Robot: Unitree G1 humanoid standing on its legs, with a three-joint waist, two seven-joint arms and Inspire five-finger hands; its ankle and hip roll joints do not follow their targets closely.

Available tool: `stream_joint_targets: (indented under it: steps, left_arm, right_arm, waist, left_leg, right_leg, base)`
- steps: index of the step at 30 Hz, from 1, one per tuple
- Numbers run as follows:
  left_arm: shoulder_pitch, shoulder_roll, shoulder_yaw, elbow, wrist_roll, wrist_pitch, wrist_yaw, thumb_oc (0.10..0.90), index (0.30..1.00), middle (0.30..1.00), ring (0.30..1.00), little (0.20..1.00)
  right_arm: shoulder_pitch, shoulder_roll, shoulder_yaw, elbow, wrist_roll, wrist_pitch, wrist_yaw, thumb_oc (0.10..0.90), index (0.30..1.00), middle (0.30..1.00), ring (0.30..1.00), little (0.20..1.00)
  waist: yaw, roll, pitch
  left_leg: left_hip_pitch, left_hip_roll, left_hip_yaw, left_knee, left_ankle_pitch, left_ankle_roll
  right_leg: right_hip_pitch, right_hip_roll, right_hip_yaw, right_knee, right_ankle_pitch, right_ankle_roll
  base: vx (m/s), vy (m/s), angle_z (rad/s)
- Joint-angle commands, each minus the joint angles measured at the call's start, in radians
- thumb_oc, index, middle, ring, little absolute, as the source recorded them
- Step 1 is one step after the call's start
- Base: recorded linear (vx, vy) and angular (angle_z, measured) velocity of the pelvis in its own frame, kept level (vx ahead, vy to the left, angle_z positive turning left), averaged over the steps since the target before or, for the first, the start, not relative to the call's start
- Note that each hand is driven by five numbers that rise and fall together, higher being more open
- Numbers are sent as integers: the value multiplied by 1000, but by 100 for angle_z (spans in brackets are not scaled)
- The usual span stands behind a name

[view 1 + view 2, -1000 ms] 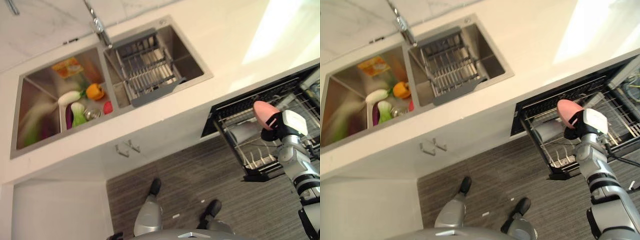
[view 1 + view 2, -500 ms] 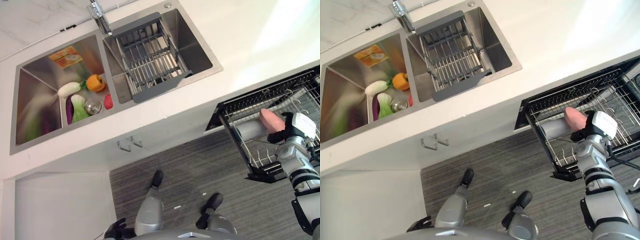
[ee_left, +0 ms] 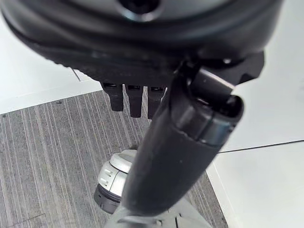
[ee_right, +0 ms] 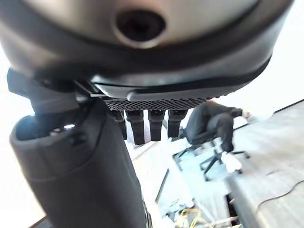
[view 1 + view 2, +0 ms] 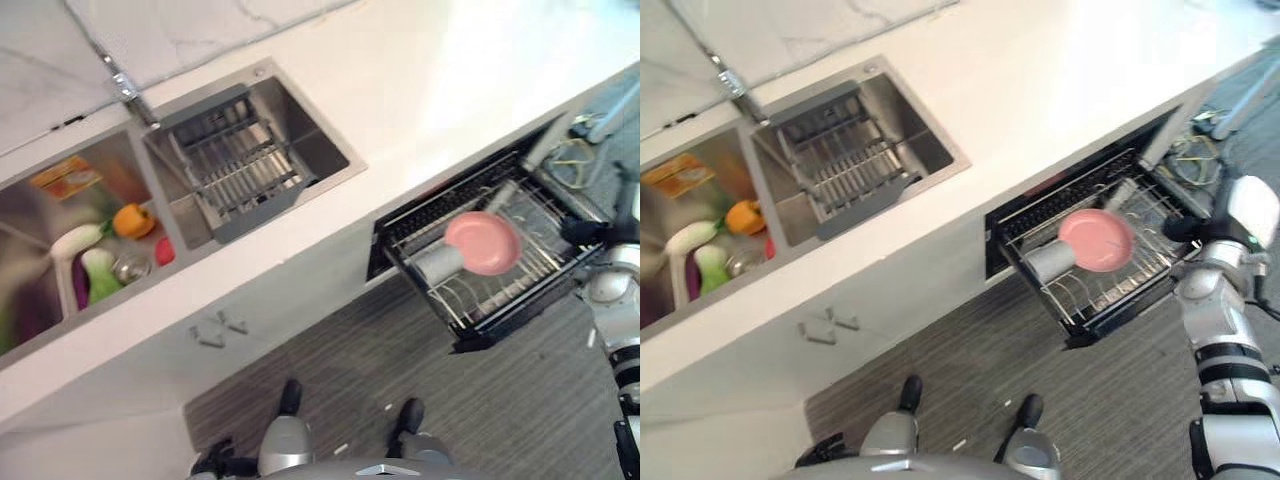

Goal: Place the dishes in the dishwasher.

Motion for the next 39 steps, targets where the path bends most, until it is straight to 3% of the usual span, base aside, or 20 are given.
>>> stream_joint_targets:
  steps: [1, 2, 3, 4, 7, 11, 17, 22, 25, 29, 31, 33, 39]
  left_arm:
    - [10, 3, -73, 65, -1, -8, 4, 800, 900, 900, 900, 900]
    - [10, -1, -63, 67, 0, -8, 4, 800, 900, 900, 900, 900]
    - [10, 2, -68, 68, 0, -8, 4, 800, 900, 900, 900, 900]
    - [12, -1, -60, 70, 1, -6, 2, 800, 900, 900, 900, 900]
    - [7, -15, -56, 84, 21, -5, -11, 800, 900, 900, 900, 900]
    - [3, -20, -61, 91, 41, -6, -15, 800, 900, 900, 900, 900]
    - [7, -13, -94, 93, 30, -13, -2, 800, 900, 900, 900, 900]
    - [4, -3, -105, 81, -2, -26, 14, 800, 900, 900, 900, 900]
    - [9, 4, -119, 68, -14, -38, 21, 800, 900, 900, 900, 900]
    - [32, 9, -129, 54, -27, -48, 25, 800, 900, 900, 900, 900]
    - [45, 20, -157, 47, -21, -55, 20, 800, 900, 900, 900, 900]
    - [47, 24, -165, 45, -19, -56, 17, 800, 900, 900, 900, 900]
    - [48, 39, -190, 32, -18, -63, 7, 800, 900, 900, 900, 900]
  right_arm:
    - [84, -98, -169, 9, 60, -15, -141, 720, 780, 780, 780, 780]
    - [119, -85, -209, 18, 73, -18, -156, 595, 592, 592, 592, 592]
    - [132, -82, -220, 12, 73, -19, -155, 515, 472, 472, 472, 472]
    - [160, -68, -250, 23, 84, -19, -165, 400, 300, 300, 300, 300]
    - [297, 27, -326, 75, 107, -22, -178, 400, 300, 300, 300, 300]
    - [330, 96, -299, 118, 116, -22, -164, 400, 300, 300, 300, 300]
    - [133, 154, -87, 283, 201, -64, -95, 400, 300, 300, 300, 300]
    - [3, 148, -6, 353, 250, -87, -90, 400, 300, 300, 300, 300]
    - [-84, 128, 34, 401, 280, -92, -80, 400, 300, 300, 300, 300]
    - [-175, 75, 125, 370, 223, -88, -61, 400, 300, 300, 300, 300]
    - [-262, 9, 168, 358, 210, -102, -54, 400, 300, 300, 300, 300]
    - [-296, -12, 188, 340, 206, -107, -53, 400, 300, 300, 300, 300]
    - [-434, -138, 265, 267, 200, -141, -50, 400, 300, 300, 300, 300]
  waist:
    - [-5, 23, -124]
    - [-18, 23, -127]
    - [-12, 22, -129]
    - [-22, 22, -130]
    - [-37, 20, -132]
    - [-40, 19, -123]
    - [-6, 31, -65]
    - [28, 53, -12]
    - [58, 72, 19]
    - [93, 93, 52]
    - [117, 110, 73]
    - [124, 112, 75]
    - [150, 108, 99]
  left_leg:
    - [33, 21, 76, 7, -77, 48]
    - [37, 22, 81, 5, -79, 49]
    - [39, 22, 82, 5, -80, 49]
    - [42, 22, 86, 4, -82, 50]
    - [36, 20, 83, 4, -82, 49]
    - [18, 17, 75, 4, -78, 49]
    - [-63, 0, 45, 4, -43, 50]
    - [-125, -10, 27, 4, -13, 40]
    - [-173, -22, 11, 4, 12, 34]
    - [-224, -36, -4, 4, 40, 29]
    - [-263, -51, -16, 4, 58, 25]
    - [-268, -50, -21, 4, 42, 18]
    - [-356, -67, -22, 4, 70, 8]
  right_leg:
    - [-50, -44, 84, 79, -132, 41]
    - [-51, -43, 90, 79, -132, 42]
    - [-50, -43, 91, 79, -132, 42]
    - [-52, -42, 92, 79, -132, 43]
    - [-53, -42, 89, 83, -132, 44]
    - [-66, -45, 83, 82, -126, 46]
    - [-118, -61, 61, 80, -107, 50]
    - [-151, -78, 31, 83, -99, 53]
    - [-172, -92, 6, 82, -89, 56]
    - [-193, -108, -21, 85, -83, 60]
    - [-209, -120, -47, 91, -79, 65]
    - [-206, -115, -44, 89, -102, 75]
    - [-257, -128, -93, 110, -97, 80]
  base:
    - [49, 27, -25]
    - [46, 14, -32]
    - [39, 12, -25]
    - [32, 11, -20]
    - [26, -2, -16]
    - [-13, -9, -6]
    - [-85, 16, -1]
    - [-82, 17, 30]
    - [-55, -3, 45]
    - [-41, -17, 59]
    - [-43, -17, 33]
    - [57, -59, 30]
    - [3, -27, 28]
